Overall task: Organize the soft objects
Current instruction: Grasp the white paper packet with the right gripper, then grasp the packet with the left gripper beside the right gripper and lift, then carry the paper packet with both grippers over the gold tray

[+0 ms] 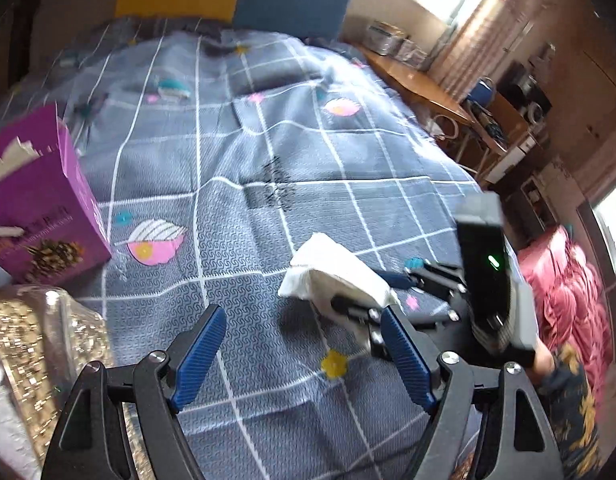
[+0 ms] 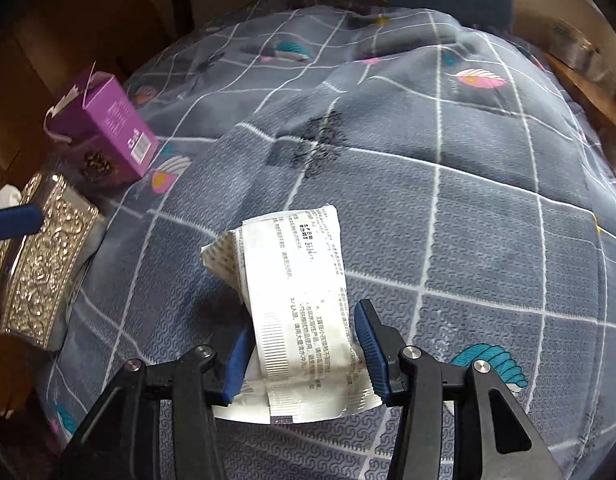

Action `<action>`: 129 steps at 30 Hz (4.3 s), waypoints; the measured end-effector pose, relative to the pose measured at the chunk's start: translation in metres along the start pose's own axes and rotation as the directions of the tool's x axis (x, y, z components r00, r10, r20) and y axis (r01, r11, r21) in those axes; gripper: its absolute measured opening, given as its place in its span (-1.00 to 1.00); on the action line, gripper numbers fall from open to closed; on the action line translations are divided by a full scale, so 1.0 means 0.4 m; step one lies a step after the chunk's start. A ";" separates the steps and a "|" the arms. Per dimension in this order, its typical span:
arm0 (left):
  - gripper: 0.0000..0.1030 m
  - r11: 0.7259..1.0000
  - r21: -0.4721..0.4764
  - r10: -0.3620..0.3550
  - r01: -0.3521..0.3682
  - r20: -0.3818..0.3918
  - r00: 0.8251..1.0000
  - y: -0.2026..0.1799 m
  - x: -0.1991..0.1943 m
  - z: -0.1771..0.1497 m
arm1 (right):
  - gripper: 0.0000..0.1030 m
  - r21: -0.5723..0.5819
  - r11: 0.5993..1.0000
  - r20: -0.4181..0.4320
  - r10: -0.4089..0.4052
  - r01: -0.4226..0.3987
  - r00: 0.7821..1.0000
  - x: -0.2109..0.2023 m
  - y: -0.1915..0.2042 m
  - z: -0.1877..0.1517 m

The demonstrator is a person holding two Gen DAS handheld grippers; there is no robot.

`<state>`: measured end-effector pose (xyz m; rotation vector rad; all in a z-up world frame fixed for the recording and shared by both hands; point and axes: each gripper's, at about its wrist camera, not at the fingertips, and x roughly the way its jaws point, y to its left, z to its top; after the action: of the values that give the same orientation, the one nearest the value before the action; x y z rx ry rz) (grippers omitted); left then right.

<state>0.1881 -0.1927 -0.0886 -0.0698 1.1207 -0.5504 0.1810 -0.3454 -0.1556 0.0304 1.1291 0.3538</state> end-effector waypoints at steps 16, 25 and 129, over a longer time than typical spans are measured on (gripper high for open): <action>0.54 0.988 -0.152 -0.049 0.031 -0.117 0.992 0.043 0.206 0.060 | -0.04 -0.051 0.998 -0.036 0.041 -0.043 0.999 0.032 0.034 -0.008; 0.14 0.982 -0.153 -0.127 0.112 -0.091 0.988 0.040 0.166 0.051 | -0.20 -0.038 0.986 0.053 0.165 -0.163 0.985 -0.028 0.042 0.008; -0.22 0.785 -0.581 0.453 -0.213 0.305 0.838 0.748 -0.742 -0.771 | -0.29 -0.704 0.655 -0.003 0.383 -0.274 0.924 -0.007 1.410 -0.117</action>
<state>-0.0590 0.2674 -0.0758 -0.4407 0.7871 0.1260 -0.0090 0.1790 -0.0597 -0.4091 0.7760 1.0845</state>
